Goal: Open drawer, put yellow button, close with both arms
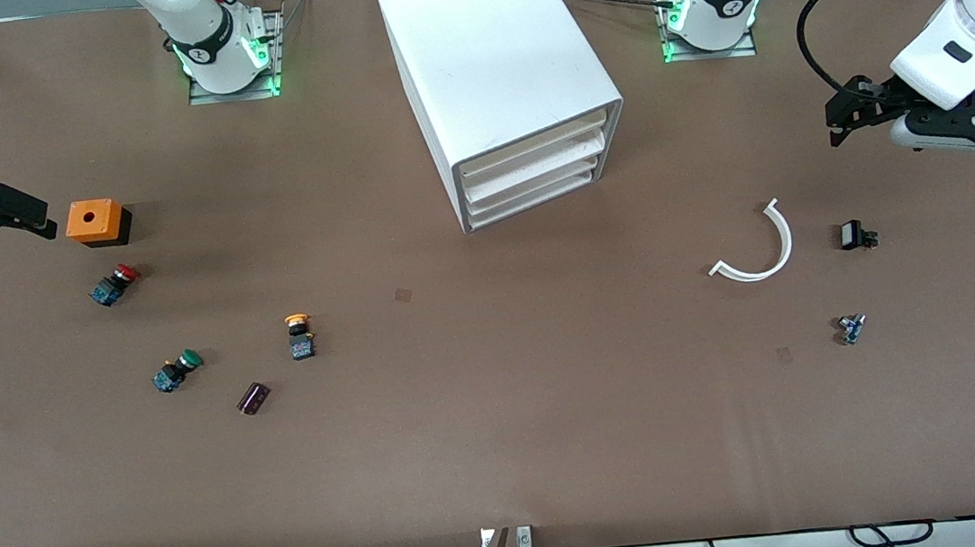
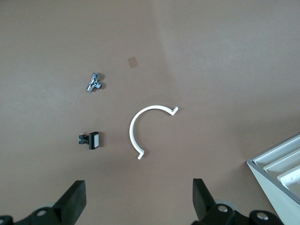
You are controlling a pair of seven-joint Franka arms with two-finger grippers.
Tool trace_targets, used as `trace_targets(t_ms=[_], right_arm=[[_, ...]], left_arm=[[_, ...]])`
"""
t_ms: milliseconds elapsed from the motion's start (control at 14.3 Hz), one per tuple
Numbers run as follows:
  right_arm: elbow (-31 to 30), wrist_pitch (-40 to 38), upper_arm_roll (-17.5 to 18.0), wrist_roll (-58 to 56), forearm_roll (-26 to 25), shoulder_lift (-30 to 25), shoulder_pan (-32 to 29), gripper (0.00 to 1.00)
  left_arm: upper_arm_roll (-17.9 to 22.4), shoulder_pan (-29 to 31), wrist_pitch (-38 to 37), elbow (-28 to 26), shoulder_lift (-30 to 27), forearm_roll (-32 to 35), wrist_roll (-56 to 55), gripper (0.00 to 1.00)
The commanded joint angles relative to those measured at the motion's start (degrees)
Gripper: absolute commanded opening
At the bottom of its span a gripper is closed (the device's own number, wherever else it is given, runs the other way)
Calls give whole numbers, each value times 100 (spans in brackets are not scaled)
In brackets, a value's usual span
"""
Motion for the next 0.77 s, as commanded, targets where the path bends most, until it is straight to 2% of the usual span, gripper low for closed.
trace_targets(t_ms=[0,140,349,698], right_arm=[[-10,-13,43,-21,-22,66,-26,100],[-10,13,43,-21,-13,136,-34,100],[-1,31,51,-21,-22,277,1,100],[-1,223,51,23,-21,794,562,100]], left_arm=[[55,-53,-106,117,-44,-55,35,100],[46,-79,-324,240,78,-55,35,100],[20,-202,-1333,687,377,-90,79,100],[20,-290,-2504,715,553,-1230,88,100]])
